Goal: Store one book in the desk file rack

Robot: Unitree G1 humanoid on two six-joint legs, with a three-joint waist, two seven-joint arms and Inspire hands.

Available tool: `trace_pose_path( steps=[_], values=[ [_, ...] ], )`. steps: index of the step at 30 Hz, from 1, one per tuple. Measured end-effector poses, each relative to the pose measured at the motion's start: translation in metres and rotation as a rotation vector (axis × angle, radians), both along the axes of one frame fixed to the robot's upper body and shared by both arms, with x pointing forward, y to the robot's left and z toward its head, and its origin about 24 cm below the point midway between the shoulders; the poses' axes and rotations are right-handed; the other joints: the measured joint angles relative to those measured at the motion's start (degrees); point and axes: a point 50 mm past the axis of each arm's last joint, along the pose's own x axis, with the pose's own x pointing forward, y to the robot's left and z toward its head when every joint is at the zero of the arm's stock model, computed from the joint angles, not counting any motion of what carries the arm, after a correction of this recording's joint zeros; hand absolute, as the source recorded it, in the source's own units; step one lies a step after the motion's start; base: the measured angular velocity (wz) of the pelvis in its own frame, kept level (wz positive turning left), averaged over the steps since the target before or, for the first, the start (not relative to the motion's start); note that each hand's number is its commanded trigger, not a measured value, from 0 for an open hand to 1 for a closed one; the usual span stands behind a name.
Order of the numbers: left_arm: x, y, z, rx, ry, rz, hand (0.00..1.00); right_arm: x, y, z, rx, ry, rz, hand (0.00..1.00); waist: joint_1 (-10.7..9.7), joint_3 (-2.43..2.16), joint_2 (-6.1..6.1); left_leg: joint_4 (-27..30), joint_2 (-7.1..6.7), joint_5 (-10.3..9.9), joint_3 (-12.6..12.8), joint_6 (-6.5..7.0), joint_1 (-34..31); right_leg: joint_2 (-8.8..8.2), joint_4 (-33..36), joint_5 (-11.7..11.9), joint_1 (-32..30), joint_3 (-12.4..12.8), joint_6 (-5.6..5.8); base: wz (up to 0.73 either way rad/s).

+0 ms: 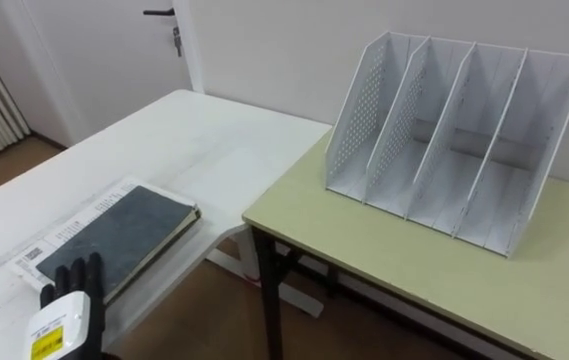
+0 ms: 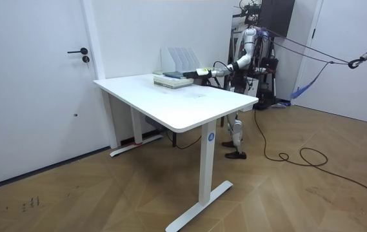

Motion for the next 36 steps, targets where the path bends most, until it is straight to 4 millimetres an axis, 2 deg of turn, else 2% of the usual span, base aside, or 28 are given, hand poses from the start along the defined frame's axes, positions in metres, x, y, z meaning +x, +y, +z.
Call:
trace_pose_path(
  steps=[3, 10, 15, 23, 29, 36],
  values=[
    [0.007, 0.001, 0.01, 0.005, -0.046, 0.005, 0.0, 0.003, 0.0, 0.0, -0.002, -0.01, 0.0, 0.0, -0.15, 0.11, 0.05, 0.2, 0.01, 0.03, -0.14, 0.04, -0.98, -0.03, 0.14, 0.03, -0.96, -0.14, -0.03, 0.0],
    [0.032, -0.009, 0.063, 0.024, -0.312, -0.052, 0.0, 0.007, -0.001, 0.0, -0.013, -0.032, 0.002, 0.0, -0.26, 0.35, -0.17, 0.29, -0.02, 0.07, -0.15, 0.03, -1.34, -0.08, -0.1, 0.03, -1.27, -0.15, -0.02, 0.0],
    [0.043, -0.01, 0.081, 0.058, -0.389, -0.082, 0.0, 0.009, -0.001, 0.0, -0.02, -0.056, 0.019, 0.0, -0.47, 0.73, -0.54, 0.22, 0.0, 0.07, -0.21, 0.03, -1.24, -0.06, -0.29, 0.03, -0.63, -0.09, -0.02, -0.01],
    [0.044, -0.009, 0.083, 0.064, -0.397, -0.086, 0.0, 0.007, 0.0, 0.0, -0.017, -0.055, 0.019, 0.0, -0.64, 0.72, -0.04, 0.22, -0.08, 0.07, -0.17, 0.03, -1.11, -0.02, -1.11, 0.23, -0.54, 0.15, 0.14, 0.0],
    [0.045, -0.012, 0.081, 0.054, -0.382, -0.1, 0.0, 0.006, 0.001, 0.0, -0.013, -0.046, 0.035, 0.0, -0.84, 0.88, 0.35, 0.24, -0.08, 0.07, -0.37, 0.03, -1.17, -0.02, -1.05, 0.23, -0.36, -0.11, 0.14, 0.01],
    [0.044, -0.02, 0.064, 0.025, -0.244, -0.144, 0.0, 0.006, 0.001, 0.0, -0.011, -0.028, 0.032, 0.0, -1.04, 0.98, 0.61, 0.25, -0.1, 0.07, -0.28, 0.03, -1.07, -0.01, -0.95, 0.22, -0.48, -0.01, 0.13, 0.0]
  ],
)
